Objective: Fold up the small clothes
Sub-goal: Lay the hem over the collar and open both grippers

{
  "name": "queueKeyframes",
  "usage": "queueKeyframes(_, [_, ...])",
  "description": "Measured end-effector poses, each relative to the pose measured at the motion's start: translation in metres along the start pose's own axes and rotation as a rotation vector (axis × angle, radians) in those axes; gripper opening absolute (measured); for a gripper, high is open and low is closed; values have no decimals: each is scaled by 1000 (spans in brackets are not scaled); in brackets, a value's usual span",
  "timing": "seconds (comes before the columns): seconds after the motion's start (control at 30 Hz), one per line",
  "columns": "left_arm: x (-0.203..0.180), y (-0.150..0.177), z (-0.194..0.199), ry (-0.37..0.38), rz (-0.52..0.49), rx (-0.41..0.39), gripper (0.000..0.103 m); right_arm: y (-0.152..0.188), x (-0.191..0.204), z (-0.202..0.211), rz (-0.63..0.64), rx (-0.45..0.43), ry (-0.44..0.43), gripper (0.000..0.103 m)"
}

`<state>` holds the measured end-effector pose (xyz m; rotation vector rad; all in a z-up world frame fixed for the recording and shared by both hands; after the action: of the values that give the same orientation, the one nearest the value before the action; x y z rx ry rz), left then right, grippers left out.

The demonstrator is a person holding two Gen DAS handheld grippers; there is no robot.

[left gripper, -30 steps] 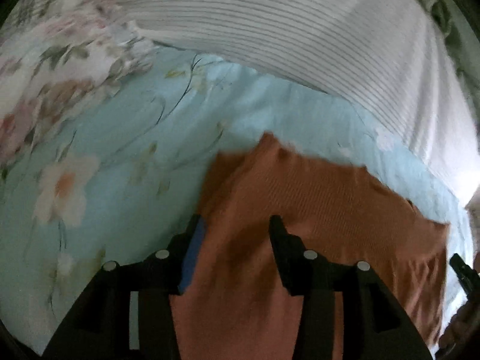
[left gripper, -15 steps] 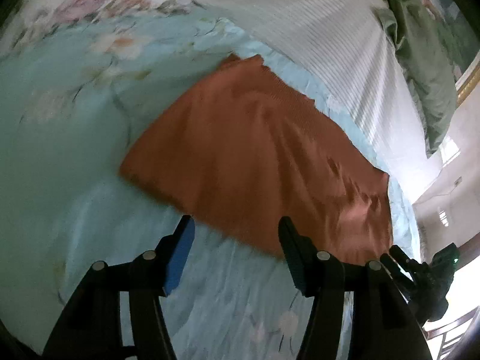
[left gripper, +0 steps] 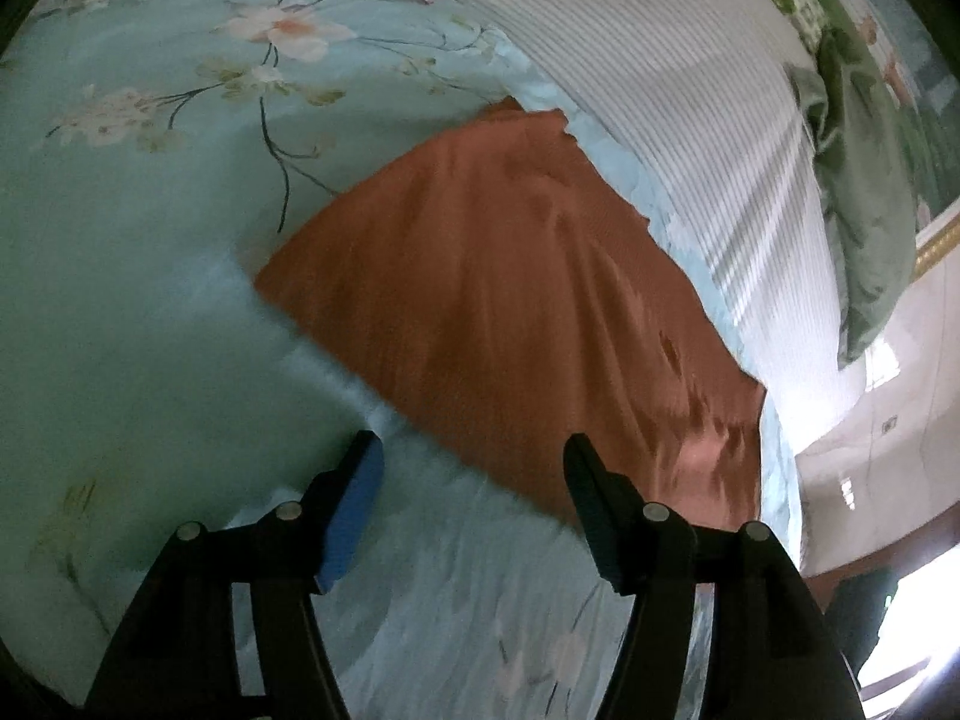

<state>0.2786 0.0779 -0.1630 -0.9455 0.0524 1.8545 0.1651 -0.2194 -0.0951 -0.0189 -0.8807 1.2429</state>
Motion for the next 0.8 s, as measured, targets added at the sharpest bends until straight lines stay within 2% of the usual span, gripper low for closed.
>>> queueKeyframes(0.17, [5,-28,-10,1,68,-46,62,-4,-1,4,9,-5,-3,58])
queueKeyframes(0.3, [11,-48,-17,-43,102,-91,46,-11,-8,6,-9,-10,-3,58])
queueKeyframes(0.43, [4,-59,-22,-34,85,-86,12,-19,-14,4,-12,-8,0,58])
queueKeyframes(0.5, [-12,-63,-14,-45,27,-117,10,-27,-17,6,-11,-15,-2,58])
queueKeyframes(0.6, [-56,-61,-1,-58,-130,-157,9,-39,-26,8,-27,-29,-6,58])
queueKeyframes(0.7, [-106,-48,0,-36,-272,-151,9,-50,-37,8,-52,-24,-20,58])
queueKeyframes(0.8, [-158,-19,-14,-40,-447,-115,9,-62,-44,7,-67,-16,-43,58])
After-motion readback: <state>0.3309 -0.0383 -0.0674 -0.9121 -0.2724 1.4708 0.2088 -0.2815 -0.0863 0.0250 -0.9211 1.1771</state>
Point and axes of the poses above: each gripper's, at about its wrist camera, not at the fingertips, and z roughly against the way its jaws point, x to its left, y to its underside, the point moved 10 cm from there along -z, roughly the way its jaws point, and after that the axes turned 4 degrees about x, right-handed, at the moved point
